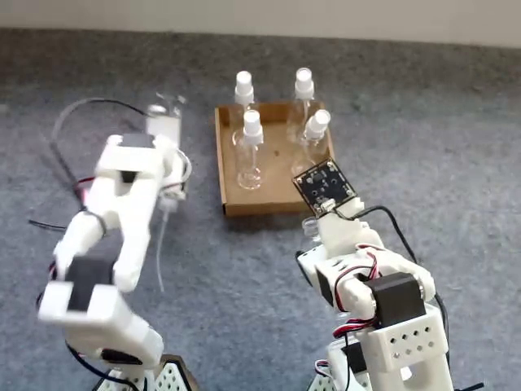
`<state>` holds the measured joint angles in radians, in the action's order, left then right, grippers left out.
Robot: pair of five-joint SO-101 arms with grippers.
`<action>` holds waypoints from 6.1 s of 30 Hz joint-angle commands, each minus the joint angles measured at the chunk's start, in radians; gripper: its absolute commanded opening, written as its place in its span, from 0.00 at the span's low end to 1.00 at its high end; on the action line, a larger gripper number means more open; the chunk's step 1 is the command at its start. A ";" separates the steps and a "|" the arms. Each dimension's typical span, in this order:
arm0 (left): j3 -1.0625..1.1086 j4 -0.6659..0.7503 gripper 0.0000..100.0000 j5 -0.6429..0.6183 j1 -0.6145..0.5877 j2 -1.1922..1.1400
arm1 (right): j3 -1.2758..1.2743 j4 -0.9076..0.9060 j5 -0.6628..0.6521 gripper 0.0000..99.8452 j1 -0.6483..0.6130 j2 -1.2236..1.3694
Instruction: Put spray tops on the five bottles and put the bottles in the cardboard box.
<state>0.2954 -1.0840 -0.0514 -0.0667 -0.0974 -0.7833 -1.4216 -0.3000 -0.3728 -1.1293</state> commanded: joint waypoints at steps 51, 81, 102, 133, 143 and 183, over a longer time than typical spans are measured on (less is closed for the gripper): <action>-0.555 0.031 0.06 -0.091 0.567 0.507 | -0.727 0.800 0.138 0.00 -0.219 -0.704; 0.082 -0.077 0.07 0.037 0.570 0.851 | -0.725 0.802 0.210 0.00 -0.213 -0.707; 0.064 -0.078 0.21 0.071 0.570 0.941 | -0.727 0.799 0.209 0.00 -0.213 -0.707; 0.004 -0.184 0.21 0.129 0.479 0.931 | -0.630 0.754 0.140 0.00 -0.219 -0.707; 0.088 -0.098 0.21 0.130 0.499 0.931 | -0.628 0.754 0.138 0.00 -0.283 -0.707; 0.819 0.071 0.21 0.230 -0.168 1.411 | -0.395 1.374 0.146 0.00 -0.008 -0.119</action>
<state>0.9551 -1.1162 0.1680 -0.2125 1.2605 -1.1653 -0.1419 -0.1496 -0.3867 -1.2781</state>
